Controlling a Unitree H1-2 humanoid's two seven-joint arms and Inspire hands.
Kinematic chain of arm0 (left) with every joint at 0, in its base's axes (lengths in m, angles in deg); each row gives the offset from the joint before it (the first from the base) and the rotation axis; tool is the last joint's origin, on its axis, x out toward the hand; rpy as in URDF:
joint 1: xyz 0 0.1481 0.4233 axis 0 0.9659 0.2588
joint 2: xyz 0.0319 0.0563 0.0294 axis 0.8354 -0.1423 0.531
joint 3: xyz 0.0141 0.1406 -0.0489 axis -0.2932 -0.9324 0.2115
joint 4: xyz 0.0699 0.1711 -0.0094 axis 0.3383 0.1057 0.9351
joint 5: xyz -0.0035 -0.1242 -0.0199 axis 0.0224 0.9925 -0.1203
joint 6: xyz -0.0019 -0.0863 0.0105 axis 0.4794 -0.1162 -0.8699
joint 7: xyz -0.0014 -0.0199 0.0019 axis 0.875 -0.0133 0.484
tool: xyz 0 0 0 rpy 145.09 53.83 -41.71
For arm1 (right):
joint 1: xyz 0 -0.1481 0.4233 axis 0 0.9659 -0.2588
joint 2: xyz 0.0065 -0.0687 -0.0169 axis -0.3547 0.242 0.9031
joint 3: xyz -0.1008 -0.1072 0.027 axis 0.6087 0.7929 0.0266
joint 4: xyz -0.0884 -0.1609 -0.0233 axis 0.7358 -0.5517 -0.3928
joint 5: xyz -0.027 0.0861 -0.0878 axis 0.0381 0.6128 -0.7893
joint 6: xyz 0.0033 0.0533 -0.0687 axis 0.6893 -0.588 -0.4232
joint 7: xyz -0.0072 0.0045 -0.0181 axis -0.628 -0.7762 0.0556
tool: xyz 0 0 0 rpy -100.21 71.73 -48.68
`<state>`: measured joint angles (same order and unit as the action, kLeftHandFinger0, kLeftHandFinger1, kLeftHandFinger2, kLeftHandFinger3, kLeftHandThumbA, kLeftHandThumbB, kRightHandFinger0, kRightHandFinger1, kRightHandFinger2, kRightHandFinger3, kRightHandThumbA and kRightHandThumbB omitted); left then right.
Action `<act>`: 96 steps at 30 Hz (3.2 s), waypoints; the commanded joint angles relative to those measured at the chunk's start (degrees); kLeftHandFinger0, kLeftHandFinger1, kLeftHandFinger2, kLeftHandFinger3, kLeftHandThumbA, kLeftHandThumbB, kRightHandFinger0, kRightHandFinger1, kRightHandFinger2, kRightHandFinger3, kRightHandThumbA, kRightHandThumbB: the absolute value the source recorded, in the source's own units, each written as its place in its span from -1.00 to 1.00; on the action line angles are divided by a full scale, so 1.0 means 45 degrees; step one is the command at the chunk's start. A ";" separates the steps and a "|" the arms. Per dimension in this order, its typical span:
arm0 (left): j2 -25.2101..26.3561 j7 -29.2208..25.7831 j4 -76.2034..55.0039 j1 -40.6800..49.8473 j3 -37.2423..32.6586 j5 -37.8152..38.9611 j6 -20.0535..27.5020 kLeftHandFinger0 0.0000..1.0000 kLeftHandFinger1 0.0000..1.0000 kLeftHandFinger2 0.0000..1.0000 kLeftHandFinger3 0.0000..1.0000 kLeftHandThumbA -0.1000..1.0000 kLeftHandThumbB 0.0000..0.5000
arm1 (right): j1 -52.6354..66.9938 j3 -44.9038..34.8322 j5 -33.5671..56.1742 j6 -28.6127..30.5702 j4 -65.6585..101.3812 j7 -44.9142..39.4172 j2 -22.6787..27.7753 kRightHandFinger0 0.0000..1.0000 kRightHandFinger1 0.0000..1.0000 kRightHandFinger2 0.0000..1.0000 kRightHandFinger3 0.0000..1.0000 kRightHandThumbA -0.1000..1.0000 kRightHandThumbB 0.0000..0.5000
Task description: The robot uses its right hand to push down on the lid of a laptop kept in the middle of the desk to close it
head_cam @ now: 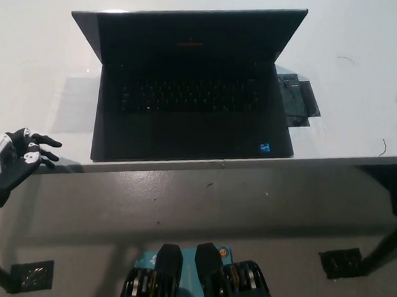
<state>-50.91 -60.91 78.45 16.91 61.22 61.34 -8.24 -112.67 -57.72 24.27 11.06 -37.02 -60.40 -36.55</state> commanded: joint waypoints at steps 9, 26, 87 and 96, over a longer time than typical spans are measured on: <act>0.0475 0.0162 -0.0368 -0.0337 0.0086 0.0050 0.0065 -0.11 -0.11 0.02 0.09 -1.00 -0.57 | -0.3641 0.1442 -0.1361 0.1640 -0.3465 -0.0918 -0.0820 1.00 1.00 0.80 1.00 -0.23 0.15; 0.0510 0.0292 -0.0238 -0.0443 0.0146 0.0199 -0.0060 -0.06 -0.10 0.04 0.20 -1.00 -0.57 | -0.7249 0.3132 -0.3363 0.1866 -0.6691 -0.0786 -0.2635 1.00 1.00 0.61 0.96 -0.13 0.09; 0.0693 0.0265 -0.0211 -0.1342 0.0298 -0.0086 -0.0079 -0.25 -0.20 -0.05 0.04 -1.00 -0.51 | 0.0593 0.1829 -0.2436 0.2292 -0.4368 -0.1500 -0.4434 1.00 1.00 0.99 1.00 -0.08 0.06; 0.0889 0.0298 -0.0197 -0.1582 0.0205 -0.0299 -0.0181 -0.20 -0.17 -0.02 0.11 -1.00 -0.56 | 0.1384 0.1849 -0.2657 0.2565 -0.4684 -0.1019 -0.4953 1.00 0.95 0.84 1.00 -0.11 -0.02</act>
<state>-49.48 -59.54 78.84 11.89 61.75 60.50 -9.82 -105.96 -48.33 13.00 23.08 -56.70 -67.48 -58.95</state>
